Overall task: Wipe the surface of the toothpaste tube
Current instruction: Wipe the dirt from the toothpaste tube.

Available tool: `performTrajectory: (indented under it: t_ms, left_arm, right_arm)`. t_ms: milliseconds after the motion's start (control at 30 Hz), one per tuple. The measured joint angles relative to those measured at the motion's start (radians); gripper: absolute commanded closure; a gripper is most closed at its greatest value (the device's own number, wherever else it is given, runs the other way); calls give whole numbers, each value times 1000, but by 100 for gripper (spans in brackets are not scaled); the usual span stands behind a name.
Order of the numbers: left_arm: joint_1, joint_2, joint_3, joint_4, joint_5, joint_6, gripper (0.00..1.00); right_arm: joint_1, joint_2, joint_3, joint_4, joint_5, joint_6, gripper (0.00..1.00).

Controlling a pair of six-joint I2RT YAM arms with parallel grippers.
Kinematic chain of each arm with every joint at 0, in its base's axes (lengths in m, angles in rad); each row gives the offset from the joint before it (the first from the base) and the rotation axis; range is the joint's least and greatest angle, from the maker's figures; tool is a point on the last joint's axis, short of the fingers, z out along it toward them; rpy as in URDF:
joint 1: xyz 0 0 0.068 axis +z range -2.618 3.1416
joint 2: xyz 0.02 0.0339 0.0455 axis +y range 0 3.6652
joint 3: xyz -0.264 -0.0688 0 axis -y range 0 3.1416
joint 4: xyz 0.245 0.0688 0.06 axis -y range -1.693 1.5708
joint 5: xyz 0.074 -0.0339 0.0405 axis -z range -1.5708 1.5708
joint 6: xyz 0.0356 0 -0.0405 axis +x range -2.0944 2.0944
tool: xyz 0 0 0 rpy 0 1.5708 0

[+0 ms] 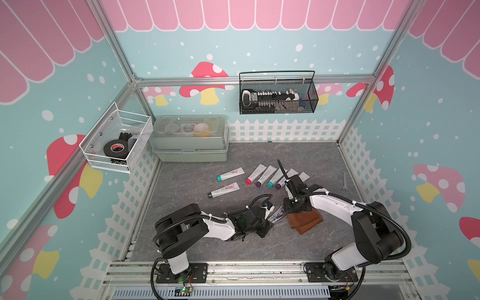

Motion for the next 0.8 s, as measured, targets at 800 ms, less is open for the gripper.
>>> performTrajectory:
  t_ms: [800]
  left_arm:
    - [0, -3, -2, 0, -9, -2, 69]
  right_arm:
    - [79, 128, 94, 10, -10, -6, 95]
